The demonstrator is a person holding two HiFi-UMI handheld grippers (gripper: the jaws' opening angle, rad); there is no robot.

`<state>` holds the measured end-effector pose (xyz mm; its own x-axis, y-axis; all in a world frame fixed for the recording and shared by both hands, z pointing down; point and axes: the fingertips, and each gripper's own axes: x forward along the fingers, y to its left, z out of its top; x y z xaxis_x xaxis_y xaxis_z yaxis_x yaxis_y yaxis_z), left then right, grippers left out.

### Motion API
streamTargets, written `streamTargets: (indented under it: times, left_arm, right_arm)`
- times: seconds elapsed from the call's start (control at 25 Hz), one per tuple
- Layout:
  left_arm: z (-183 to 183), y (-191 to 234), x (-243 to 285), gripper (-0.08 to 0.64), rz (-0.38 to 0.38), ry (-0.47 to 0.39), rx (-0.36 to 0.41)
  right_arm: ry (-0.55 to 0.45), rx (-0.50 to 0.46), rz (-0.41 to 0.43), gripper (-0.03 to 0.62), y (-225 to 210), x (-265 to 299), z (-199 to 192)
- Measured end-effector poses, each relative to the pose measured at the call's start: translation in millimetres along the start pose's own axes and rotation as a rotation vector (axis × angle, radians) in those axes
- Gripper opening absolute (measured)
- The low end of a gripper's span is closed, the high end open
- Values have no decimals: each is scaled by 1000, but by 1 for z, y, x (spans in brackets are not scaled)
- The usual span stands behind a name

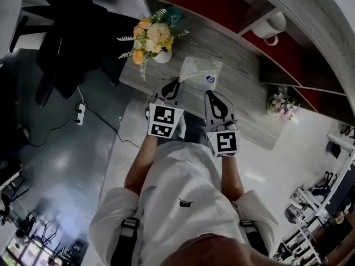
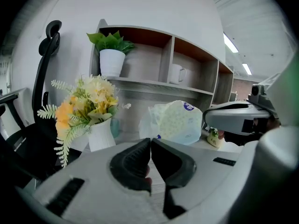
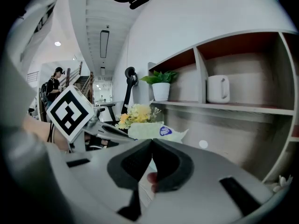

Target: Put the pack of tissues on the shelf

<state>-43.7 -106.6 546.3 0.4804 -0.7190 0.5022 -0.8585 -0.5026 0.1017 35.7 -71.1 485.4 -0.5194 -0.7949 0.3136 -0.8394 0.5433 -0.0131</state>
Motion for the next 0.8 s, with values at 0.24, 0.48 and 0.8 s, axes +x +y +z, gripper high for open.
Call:
streamTargets:
  times: [0.24,0.48,0.8]
  left_arm:
    - [30,0,-7,32,1,-41,9]
    - [59,2,-13,32,1,-88,20]
    - [92,9,-20,32,1,-130,18]
  right_arm:
    - [-30,-34,1,26,-3,-4,25]
    - [-64,-58,2,26,-6,-7,49]
    - [-95,-102,24,26,-8,-2,74]
